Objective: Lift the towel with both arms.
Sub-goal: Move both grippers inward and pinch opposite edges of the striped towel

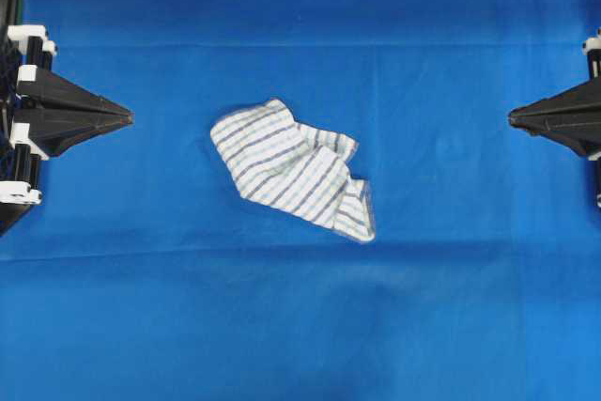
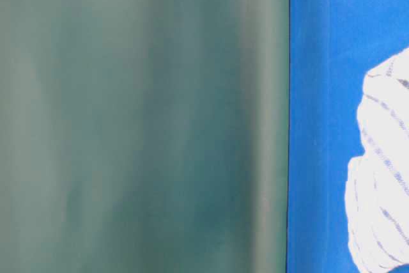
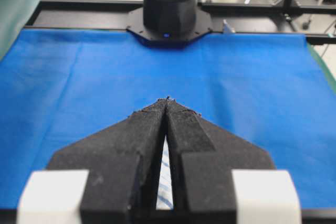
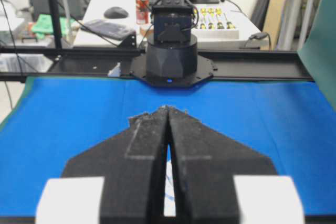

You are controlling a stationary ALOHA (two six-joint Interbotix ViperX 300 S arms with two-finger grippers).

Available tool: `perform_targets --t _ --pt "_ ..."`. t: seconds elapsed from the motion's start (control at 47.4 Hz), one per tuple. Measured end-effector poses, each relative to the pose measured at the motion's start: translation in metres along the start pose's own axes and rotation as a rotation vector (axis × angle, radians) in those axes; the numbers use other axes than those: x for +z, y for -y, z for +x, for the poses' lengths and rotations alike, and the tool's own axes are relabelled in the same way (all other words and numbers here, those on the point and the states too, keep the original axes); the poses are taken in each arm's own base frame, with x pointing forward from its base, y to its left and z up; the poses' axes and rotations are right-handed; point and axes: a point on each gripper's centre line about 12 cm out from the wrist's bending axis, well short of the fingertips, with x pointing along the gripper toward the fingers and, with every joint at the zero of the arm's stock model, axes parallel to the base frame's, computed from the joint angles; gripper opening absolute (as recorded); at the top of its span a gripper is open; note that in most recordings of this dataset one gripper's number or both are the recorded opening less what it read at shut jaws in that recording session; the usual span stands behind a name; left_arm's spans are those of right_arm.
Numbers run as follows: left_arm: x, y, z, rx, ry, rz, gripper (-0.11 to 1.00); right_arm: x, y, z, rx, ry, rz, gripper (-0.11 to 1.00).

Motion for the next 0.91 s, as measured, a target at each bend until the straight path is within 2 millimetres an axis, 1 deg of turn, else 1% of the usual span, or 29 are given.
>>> perform_targets --t 0.127,0.232,0.422,0.549,0.591,0.633,0.696,0.717,0.738,0.865,0.886,0.907 --pt "0.000 0.000 0.000 0.001 -0.008 -0.020 0.00 0.000 0.000 0.001 0.002 -0.008 0.000 0.00" --pt "0.000 0.000 0.005 0.002 -0.028 -0.023 0.00 0.000 -0.001 0.006 0.005 -0.034 0.000 0.00" --pt "-0.006 0.004 0.024 -0.014 -0.094 -0.023 0.00 -0.001 -0.007 0.019 0.032 -0.097 0.004 0.00" --pt "-0.015 0.006 0.037 -0.020 -0.145 -0.022 0.01 -0.003 -0.012 0.030 0.050 -0.144 0.005 0.00" --pt "-0.018 0.006 0.041 -0.021 -0.160 -0.025 0.02 -0.003 -0.012 0.035 0.052 -0.163 0.005 0.00" --pt "-0.020 0.007 0.044 -0.022 -0.171 -0.026 0.09 -0.005 -0.013 0.038 0.053 -0.181 0.006 0.01" --pt "-0.024 0.008 0.049 -0.025 -0.192 -0.023 0.24 -0.009 -0.013 0.044 0.054 -0.212 0.014 0.01" --pt "-0.026 0.008 0.051 -0.027 -0.198 -0.024 0.30 -0.011 -0.014 0.046 0.053 -0.226 0.017 0.05" --pt "-0.028 0.009 0.053 -0.029 -0.211 -0.026 0.39 -0.013 -0.014 0.049 0.052 -0.241 0.022 0.12" --pt "-0.038 0.012 0.063 -0.038 -0.255 -0.023 0.77 -0.029 -0.015 0.062 0.052 -0.318 0.026 0.49" --pt "-0.039 0.012 0.064 -0.039 -0.260 -0.021 0.81 -0.034 -0.015 0.065 0.053 -0.338 0.024 0.57" --pt "-0.042 0.012 0.067 -0.039 -0.271 -0.019 0.86 -0.038 -0.016 0.068 0.053 -0.357 0.023 0.61"
